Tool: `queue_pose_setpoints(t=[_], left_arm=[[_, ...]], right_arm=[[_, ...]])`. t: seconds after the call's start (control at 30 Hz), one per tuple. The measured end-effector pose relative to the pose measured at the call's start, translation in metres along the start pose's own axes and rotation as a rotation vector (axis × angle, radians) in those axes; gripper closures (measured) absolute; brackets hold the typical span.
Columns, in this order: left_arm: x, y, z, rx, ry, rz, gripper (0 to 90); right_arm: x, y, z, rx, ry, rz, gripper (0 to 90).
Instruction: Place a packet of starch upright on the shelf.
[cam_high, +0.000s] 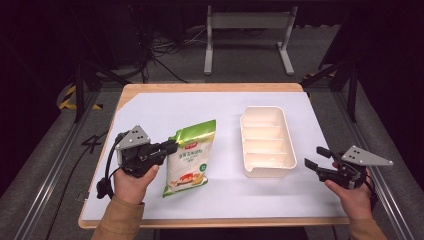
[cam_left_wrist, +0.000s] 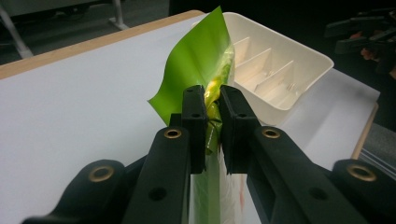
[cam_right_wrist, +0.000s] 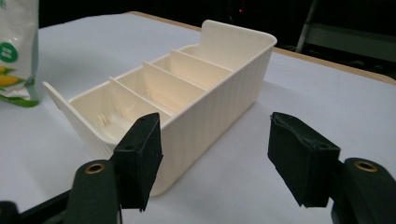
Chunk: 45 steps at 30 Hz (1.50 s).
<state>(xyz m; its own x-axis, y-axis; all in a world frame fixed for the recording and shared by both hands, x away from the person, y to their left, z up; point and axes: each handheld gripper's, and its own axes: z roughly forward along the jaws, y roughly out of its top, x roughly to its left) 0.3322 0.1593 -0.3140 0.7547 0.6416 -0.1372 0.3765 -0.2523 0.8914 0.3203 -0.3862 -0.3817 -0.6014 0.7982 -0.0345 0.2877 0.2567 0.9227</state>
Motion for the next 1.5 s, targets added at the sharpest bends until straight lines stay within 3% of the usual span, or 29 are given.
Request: queue_pose_setpoints(t=[0.07,0.27,0.37,0.67,1.5], left_arm=[[-0.002,0.001,-0.001,-0.004,-0.006,0.002,81.7],[-0.005,0.004,-0.004,-0.022,-0.021,0.002,81.8],[-0.005,0.005,-0.006,-0.034,-0.033,0.006,81.8],[-0.012,0.009,-0.01,-0.053,-0.056,0.02,81.9],[-0.05,0.025,-0.013,-0.102,-0.175,0.117,82.0]], right_arm=[[0.003,0.005,0.001,-0.013,0.026,0.022,34.9],[0.016,0.019,0.008,-0.035,0.086,0.017,34.9],[0.029,0.03,0.015,-0.043,0.145,0.005,34.9],[0.058,0.06,0.037,-0.056,0.256,-0.038,34.9],[0.105,0.099,0.076,-0.065,0.432,-0.07,34.8]])
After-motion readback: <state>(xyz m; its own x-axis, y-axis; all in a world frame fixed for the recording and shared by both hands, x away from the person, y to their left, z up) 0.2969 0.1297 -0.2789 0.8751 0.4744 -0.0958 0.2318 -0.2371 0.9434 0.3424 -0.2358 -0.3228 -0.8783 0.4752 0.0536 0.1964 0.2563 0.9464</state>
